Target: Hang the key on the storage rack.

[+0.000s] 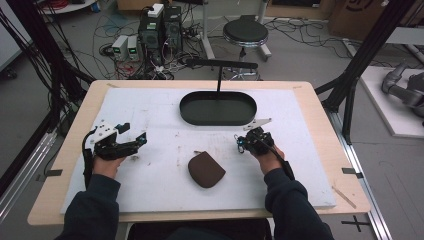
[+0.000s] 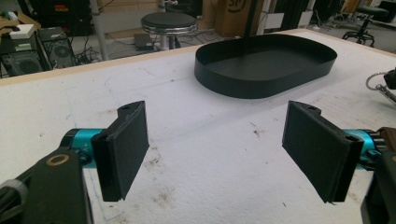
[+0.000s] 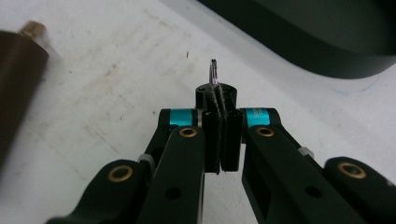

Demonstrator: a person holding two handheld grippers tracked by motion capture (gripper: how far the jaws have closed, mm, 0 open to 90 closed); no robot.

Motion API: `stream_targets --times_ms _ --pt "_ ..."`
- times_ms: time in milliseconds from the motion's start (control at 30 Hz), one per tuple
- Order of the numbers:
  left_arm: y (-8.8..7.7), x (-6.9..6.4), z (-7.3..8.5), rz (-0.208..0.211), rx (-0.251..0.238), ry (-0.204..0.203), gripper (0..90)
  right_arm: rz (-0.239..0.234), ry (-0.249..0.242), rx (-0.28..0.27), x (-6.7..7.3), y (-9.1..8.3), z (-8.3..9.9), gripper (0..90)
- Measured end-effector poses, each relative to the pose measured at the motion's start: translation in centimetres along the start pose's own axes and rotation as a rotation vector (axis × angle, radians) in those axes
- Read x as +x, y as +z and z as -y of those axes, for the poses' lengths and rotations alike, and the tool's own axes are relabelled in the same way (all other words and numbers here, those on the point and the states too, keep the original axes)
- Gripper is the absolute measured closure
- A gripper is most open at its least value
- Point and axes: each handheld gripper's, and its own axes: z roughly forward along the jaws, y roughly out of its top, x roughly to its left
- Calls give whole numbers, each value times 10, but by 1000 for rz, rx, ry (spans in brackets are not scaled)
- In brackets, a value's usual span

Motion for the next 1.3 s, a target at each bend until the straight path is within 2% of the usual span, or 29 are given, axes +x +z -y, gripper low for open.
stream_targets --times_ms 33,367,867,933,1000,1067,1300 --pt "0 0 0 0 1 0 227 0 9 -31 -3 -6 -3 900" --pt "0 1 0 1 -7 -10 230 14 21 -138 -14 -22 -25 900" --pt "0 2 0 2 -5 -10 230 37 19 -213 -28 -26 -63 900" --pt "0 2 0 1 -4 -8 230 43 42 -250 -38 -29 -74 900" --pt "0 2 0 1 -4 -9 230 41 47 -262 -42 -30 -78 900" --pt "0 2 0 0 -5 -11 230 48 58 -291 -53 -33 -88 900" --pt "0 2 1 -1 -7 -12 231 87 90 -318 -84 -34 -108 900"
